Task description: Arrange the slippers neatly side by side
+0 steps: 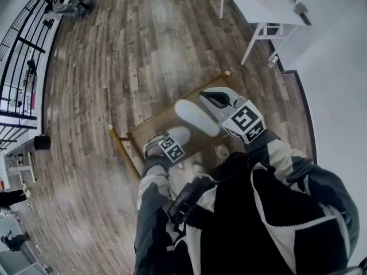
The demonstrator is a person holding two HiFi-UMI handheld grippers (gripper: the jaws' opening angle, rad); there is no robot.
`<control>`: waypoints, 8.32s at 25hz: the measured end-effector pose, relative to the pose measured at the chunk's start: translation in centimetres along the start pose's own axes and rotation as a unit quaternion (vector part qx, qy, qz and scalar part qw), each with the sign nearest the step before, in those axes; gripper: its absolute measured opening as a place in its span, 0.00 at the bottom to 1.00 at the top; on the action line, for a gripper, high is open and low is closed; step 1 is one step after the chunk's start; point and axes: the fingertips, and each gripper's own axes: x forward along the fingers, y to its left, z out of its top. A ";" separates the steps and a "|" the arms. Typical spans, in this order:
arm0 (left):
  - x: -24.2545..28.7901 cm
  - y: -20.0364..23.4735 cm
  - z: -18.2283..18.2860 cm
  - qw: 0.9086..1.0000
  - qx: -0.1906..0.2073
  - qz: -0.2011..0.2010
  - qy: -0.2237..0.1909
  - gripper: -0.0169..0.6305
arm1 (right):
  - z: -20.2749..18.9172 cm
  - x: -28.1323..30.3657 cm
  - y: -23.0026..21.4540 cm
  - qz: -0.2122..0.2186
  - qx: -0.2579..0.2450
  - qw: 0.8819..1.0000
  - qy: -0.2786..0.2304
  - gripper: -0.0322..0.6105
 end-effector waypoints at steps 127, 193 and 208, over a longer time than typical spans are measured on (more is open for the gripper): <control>-35.0 6.2 -7.3 0.652 -0.465 0.305 -0.515 0.06 | -27.6 11.8 0.2 0.042 -0.023 0.923 0.381 0.48; -33.4 0.0 -16.9 0.660 -0.496 0.330 -0.458 0.06 | -29.4 22.8 16.3 0.026 0.136 0.913 0.384 0.09; -32.8 0.5 -16.7 0.667 -0.491 0.320 -0.460 0.06 | -30.2 23.3 17.3 0.024 0.150 0.906 0.396 0.24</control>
